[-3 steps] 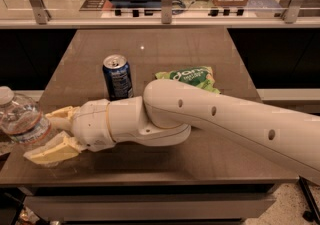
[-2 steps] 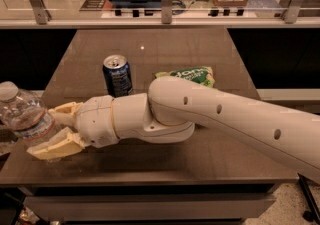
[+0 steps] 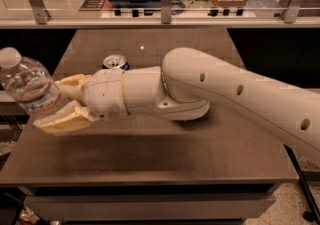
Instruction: Pick water bottle
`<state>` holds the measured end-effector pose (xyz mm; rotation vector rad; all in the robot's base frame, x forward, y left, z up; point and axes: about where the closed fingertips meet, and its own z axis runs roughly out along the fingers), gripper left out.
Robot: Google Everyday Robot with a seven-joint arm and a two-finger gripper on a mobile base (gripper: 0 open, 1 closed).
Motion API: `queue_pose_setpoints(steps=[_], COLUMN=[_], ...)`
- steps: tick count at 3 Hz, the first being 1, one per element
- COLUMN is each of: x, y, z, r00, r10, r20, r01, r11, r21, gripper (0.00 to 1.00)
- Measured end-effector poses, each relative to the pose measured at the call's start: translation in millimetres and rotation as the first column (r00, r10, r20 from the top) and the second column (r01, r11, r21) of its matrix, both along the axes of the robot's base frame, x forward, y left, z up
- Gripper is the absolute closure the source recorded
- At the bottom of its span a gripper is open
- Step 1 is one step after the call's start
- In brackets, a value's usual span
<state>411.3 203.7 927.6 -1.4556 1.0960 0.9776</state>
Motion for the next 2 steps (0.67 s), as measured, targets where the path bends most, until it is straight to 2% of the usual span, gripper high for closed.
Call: queue_pose_setpoints(steps=[1, 2], x=[26.1, 24.6], y=[-8.7, -7.3], z=[64.2, 65.9], r00=[0.9973, 0.9973], r10=[-0.038, -0.037], r20=[0.062, 0.063], r01=[0.041, 0.040], r11=[0.998, 0.998], r21=[-0.048, -0.048], gripper=[1.00, 1.00])
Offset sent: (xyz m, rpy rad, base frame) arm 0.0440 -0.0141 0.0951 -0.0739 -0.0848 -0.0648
